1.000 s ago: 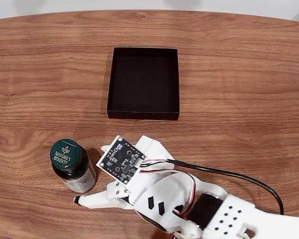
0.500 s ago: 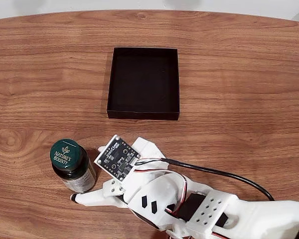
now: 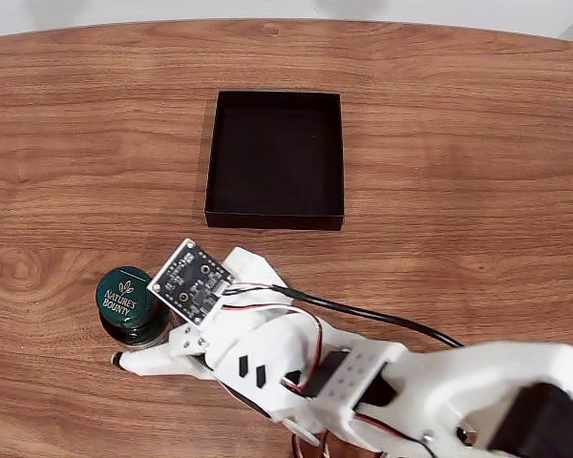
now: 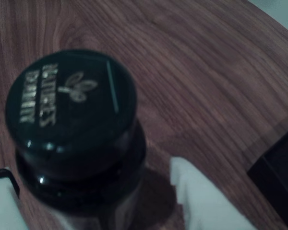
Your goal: Pick up the pill bottle and place it in the black box.
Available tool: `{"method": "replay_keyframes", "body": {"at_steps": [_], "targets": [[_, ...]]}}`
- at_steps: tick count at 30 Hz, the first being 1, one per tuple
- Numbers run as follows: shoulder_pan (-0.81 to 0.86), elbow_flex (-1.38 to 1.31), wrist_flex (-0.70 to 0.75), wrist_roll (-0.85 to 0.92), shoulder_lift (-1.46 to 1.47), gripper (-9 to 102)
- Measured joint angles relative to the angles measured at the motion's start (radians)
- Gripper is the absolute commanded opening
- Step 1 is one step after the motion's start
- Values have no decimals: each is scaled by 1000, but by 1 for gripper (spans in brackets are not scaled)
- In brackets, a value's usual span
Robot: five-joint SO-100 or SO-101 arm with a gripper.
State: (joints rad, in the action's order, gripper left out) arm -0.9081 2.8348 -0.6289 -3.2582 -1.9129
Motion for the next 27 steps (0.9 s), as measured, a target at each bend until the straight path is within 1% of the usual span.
{"method": "replay_keyframes", "body": {"at_steps": [10, 15, 20, 24, 27], "targets": [[-6, -164, -126, 0, 242, 36], [-6, -227, -175, 0, 330, 33], [-31, -241, -206, 0, 354, 24], [-54, -241, -229, 2, 356, 14], [-55, -241, -239, 6, 357, 11]]}}
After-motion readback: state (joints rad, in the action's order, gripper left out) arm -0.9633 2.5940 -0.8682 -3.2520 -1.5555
